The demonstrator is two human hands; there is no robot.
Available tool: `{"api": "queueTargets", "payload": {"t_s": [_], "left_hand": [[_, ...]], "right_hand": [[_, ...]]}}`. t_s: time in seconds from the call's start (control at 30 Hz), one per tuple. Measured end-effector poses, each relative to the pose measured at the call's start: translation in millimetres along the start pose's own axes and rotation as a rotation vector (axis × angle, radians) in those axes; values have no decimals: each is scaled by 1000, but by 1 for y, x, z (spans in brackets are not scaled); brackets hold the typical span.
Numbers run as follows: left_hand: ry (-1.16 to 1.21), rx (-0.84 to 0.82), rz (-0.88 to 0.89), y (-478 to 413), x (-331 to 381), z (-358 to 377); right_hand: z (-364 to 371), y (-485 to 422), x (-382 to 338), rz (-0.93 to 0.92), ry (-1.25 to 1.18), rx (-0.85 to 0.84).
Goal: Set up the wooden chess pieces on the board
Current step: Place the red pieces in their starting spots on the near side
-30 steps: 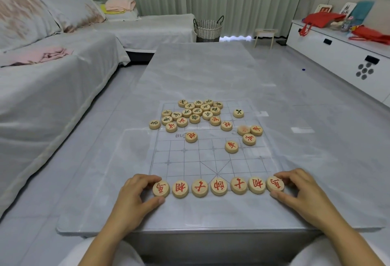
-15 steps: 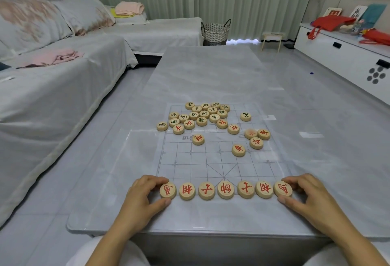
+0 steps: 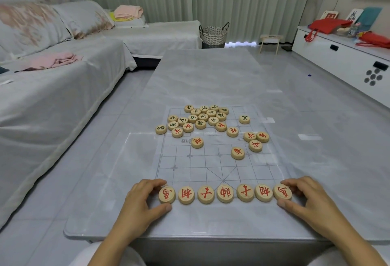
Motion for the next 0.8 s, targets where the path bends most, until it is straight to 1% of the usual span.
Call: {"api": "queueTargets", "payload": {"t_s": [0.17, 0.33, 0.5, 0.63, 0.77, 0.8], "left_hand": [[90, 48, -16, 2, -3, -2], [125, 76, -13, 2, -4, -4], [162, 94, -31, 0, -8, -5], [246, 122, -45, 3, -12, -8], [289, 124, -37, 4, -10, -9], [298, 126, -41, 3, -11, -10]], "right_hand": [[-2, 1, 1, -1, -94, 29], [-13, -7, 9, 62, -249, 74], [-31, -54, -3, 31, -49, 134], [-29, -114, -11, 15, 72, 77], [-19, -145, -7, 94, 198, -33], [-19, -147, -7, 107, 216, -35]]}}
Point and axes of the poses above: each hand's wrist, its own y-axis away from the middle knuckle, its own z-axis out of the palm, x = y × z, the point moved 10 cm from there along -y, towards the middle knuckle, and after that the axes turned 9 degrees about -x, right-handed, at the moved point
